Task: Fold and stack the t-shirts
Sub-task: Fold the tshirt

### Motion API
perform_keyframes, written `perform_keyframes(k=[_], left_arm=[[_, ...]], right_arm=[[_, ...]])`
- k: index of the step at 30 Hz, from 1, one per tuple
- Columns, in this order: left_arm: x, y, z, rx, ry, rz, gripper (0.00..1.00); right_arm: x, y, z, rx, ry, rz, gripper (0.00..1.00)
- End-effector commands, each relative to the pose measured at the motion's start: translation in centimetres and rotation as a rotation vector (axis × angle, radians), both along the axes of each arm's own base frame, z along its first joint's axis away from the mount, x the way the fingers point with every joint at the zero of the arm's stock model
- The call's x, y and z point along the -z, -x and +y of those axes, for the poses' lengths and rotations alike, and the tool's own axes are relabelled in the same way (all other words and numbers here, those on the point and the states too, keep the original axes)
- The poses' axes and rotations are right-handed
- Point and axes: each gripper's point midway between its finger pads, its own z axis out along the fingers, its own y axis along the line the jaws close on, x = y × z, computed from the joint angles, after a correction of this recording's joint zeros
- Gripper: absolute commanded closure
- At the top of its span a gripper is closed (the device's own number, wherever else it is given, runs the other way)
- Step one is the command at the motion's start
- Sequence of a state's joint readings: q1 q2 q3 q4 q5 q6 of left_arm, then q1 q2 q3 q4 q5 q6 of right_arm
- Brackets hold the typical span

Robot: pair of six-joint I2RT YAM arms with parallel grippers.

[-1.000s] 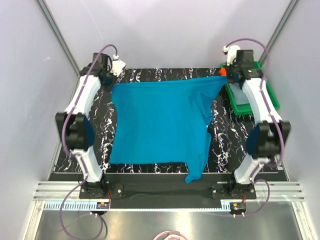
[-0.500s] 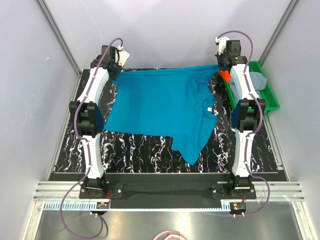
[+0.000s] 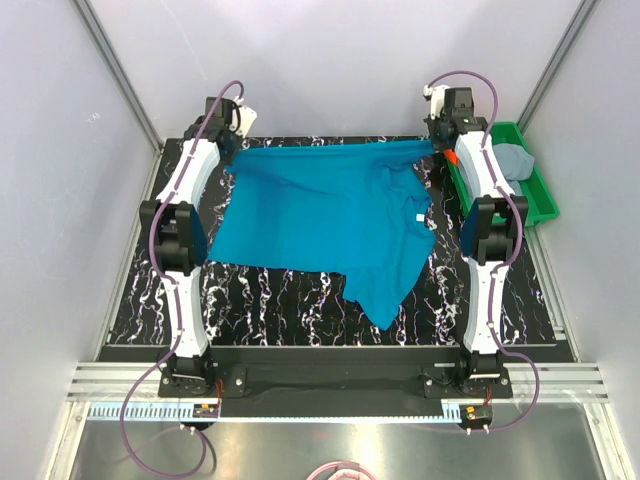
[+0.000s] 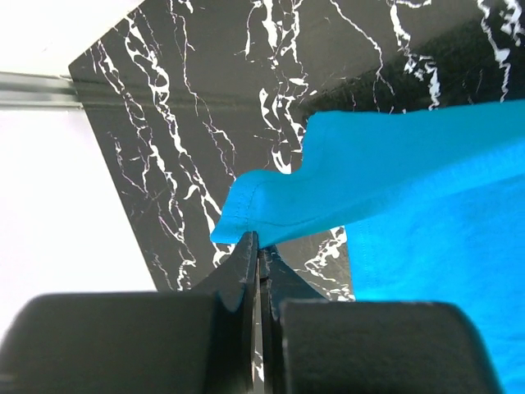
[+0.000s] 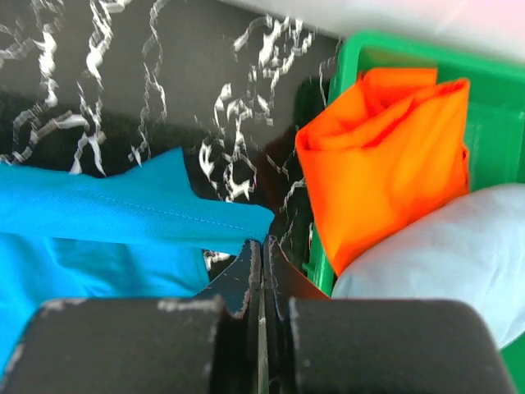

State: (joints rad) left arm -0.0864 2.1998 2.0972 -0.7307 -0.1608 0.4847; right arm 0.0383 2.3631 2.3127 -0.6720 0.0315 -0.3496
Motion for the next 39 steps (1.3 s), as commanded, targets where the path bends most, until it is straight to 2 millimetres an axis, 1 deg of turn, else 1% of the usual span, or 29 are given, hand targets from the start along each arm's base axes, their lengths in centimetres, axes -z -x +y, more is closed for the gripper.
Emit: perform_keyframes(k=[1, 2, 3, 4, 5, 7, 8, 9, 10, 11, 12, 13, 14, 15, 16, 18, 20, 21, 22, 26, 31, 33, 34, 35, 36, 37, 39], left_arm=[[-6.8, -0.2, 1.2, -0.065, 0.034, -0.187, 1.00], [-5.4, 0.0, 1.2, -0.062, 0.026, -0.166, 1.00], [-4.6, -0.4, 1.3, -0.067, 0.015, -0.158, 1.00], [-4.3, -0.6, 1.3, -0.086, 0.014, -0.157, 1.00], [-5.1, -1.2, 1.5, -0.107, 0.011, -0.180, 1.00], [-5.6, -1.6, 1.7, -0.135, 0.017, -0.202, 1.00], [-6.1, -1.5, 2.0, -0.149, 0.012, -0.217, 1.00], [-6.6, -1.4, 2.1, -0.159, 0.009, -0.227, 1.00], [-7.5, -1.1, 2.3, -0.166, 0.007, -0.245, 1.00], [-7.9, -0.9, 2.5, -0.171, 0.001, -0.256, 1.00], [-9.7, -0.6, 2.6, -0.171, -0.001, -0.302, 1.00], [-9.0, 0.0, 2.7, -0.160, -0.016, -0.285, 1.00], [-9.2, 0.2, 2.7, -0.152, -0.017, -0.293, 1.00], [-10.7, 0.4, 2.7, -0.146, -0.014, -0.339, 1.00], [-10.0, 0.7, 2.6, -0.139, -0.017, -0.326, 1.00], [-9.9, 0.8, 2.2, -0.114, -0.006, -0.323, 1.00], [-9.4, 0.5, 1.7, -0.100, 0.012, -0.292, 1.00], [-7.3, 0.7, 1.4, -0.092, 0.013, -0.221, 1.00], [-8.2, 0.2, 1.1, -0.091, 0.024, -0.232, 1.00], [-6.3, 0.1, 0.1, -0.071, 0.041, -0.155, 1.00], [-3.9, 1.2, -1.1, -0.016, 0.040, -0.065, 1.00], [-3.3, 1.5, -1.5, 0.004, 0.039, -0.037, 1.00], [-2.7, 1.8, -1.8, 0.009, 0.040, -0.012, 1.00], [-2.5, 2.0, -2.0, 0.015, 0.051, 0.000, 1.00], [-2.4, 2.2, -2.3, 0.021, 0.056, 0.005, 1.00], [-1.7, 2.5, -2.3, 0.016, 0.061, 0.020, 1.00], [-1.5, 2.7, -2.4, 0.010, 0.064, 0.017, 1.00]], right_arm=[[-8.0, -2.3, 0.1, 0.000, -0.029, -0.226, 1.00], [-6.6, -2.9, 0.5, -0.016, -0.032, -0.208, 1.00], [-7.6, -3.4, 1.5, -0.036, -0.028, -0.233, 1.00], [-7.0, -3.7, 1.8, -0.043, -0.024, -0.223, 1.00], [-5.8, -4.0, 2.0, -0.034, -0.022, -0.205, 1.00], [-6.6, -4.0, 2.6, -0.028, -0.041, -0.219, 1.00], [-7.2, -3.7, 2.8, -0.028, -0.053, -0.222, 1.00], [-7.4, -3.4, 3.1, -0.032, -0.063, -0.218, 1.00], [-6.4, -2.8, 3.7, -0.045, -0.060, -0.186, 1.00], [-7.0, -2.0, 3.8, -0.060, -0.044, -0.174, 1.00], [-5.9, -1.3, 3.9, -0.067, -0.036, -0.136, 1.00], [-5.7, -0.9, 3.9, -0.074, -0.031, -0.124, 1.00], [-6.7, -0.3, 3.8, -0.077, -0.025, -0.135, 1.00], [-5.6, 0.2, 3.8, -0.078, -0.022, -0.106, 1.00], [-5.6, 0.4, 3.7, -0.078, -0.020, -0.100, 1.00], [-5.5, 1.0, 4.1, -0.096, -0.034, -0.084, 1.00], [-5.2, 1.2, 4.0, -0.099, -0.026, -0.072, 1.00], [-5.2, 1.2, 3.8, -0.095, -0.022, -0.072, 1.00], [-5.2, 1.2, 3.8, -0.094, -0.017, -0.074, 1.00], [-4.9, 1.4, 3.6, -0.098, -0.006, -0.061, 1.00], [-3.9, 2.4, 3.8, -0.106, -0.010, -0.019, 1.00], [-4.3, 2.9, 3.9, -0.109, -0.020, -0.018, 1.00], [-3.8, 3.3, 4.0, -0.114, -0.026, -0.003, 1.00], [-4.2, 3.7, 4.3, -0.116, -0.039, -0.002, 1.00], [-3.7, 4.1, 4.4, -0.118, -0.045, 0.015, 1.00], [-3.6, 4.3, 4.5, -0.121, -0.048, 0.020, 1.00], [-3.4, 4.7, 4.6, -0.122, -0.052, 0.033, 1.00]])
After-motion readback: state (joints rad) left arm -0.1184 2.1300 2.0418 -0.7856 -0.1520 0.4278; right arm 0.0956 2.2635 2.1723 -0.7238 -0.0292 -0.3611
